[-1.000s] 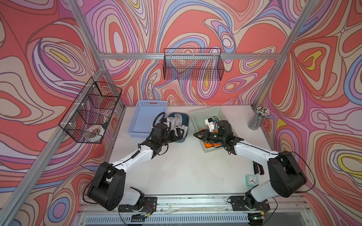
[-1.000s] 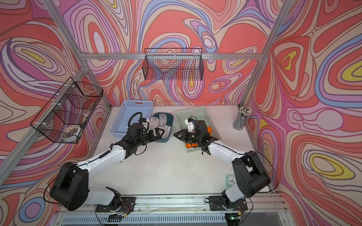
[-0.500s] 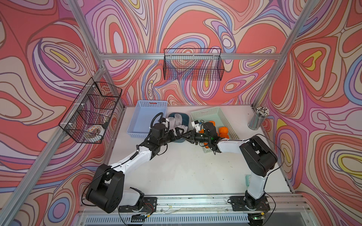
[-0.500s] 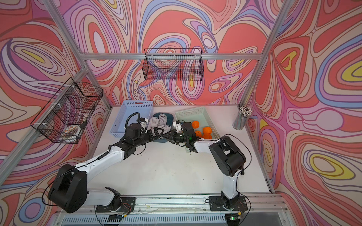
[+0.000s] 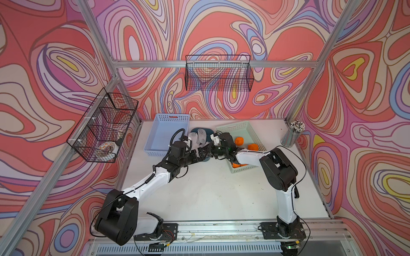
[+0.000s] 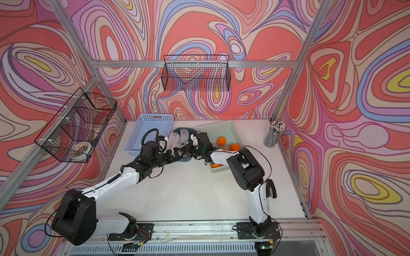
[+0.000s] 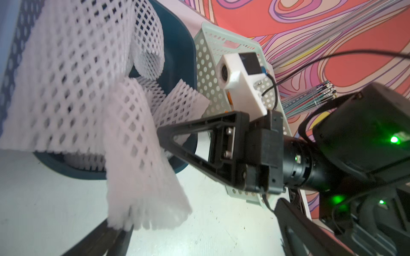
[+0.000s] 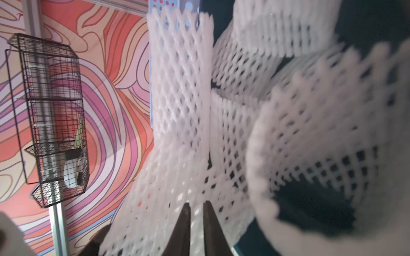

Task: Remove foam nets from oranges
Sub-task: Place the foam net into the storage box.

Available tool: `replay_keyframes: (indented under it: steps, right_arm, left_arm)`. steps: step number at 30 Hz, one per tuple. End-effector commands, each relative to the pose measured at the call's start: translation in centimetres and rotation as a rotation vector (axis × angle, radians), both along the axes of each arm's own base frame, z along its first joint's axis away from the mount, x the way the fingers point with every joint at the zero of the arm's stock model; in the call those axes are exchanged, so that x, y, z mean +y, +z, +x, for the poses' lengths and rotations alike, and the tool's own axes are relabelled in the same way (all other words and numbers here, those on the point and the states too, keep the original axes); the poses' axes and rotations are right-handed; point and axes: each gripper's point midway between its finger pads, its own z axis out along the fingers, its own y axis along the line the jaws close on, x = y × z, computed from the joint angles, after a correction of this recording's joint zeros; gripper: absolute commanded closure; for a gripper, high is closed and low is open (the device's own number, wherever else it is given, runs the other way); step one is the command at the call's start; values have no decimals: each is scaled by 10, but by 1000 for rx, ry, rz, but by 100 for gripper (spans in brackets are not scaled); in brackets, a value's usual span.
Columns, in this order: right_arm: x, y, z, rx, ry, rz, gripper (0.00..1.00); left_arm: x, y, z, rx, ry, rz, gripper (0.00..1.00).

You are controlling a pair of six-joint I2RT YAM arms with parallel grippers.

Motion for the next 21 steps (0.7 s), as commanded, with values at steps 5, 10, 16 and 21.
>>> replay_keyframes:
  steps: [5, 10, 16, 21]
  right_arm:
    - [-12, -12, 2, -37, -35, -128, 87]
    - [-16, 11, -1, -99, -18, -151, 83]
    - [-20, 42, -15, -171, 12, -111, 76]
    - [-26, 60, -25, -191, 19, -99, 63]
  left_arm:
    - [24, -10, -16, 53, 15, 156, 0]
    - [28, -5, -18, 36, 31, 140, 0]
    - [19, 3, -12, 23, 16, 68, 0]
    - [8, 3, 2, 9, 6, 2, 0]
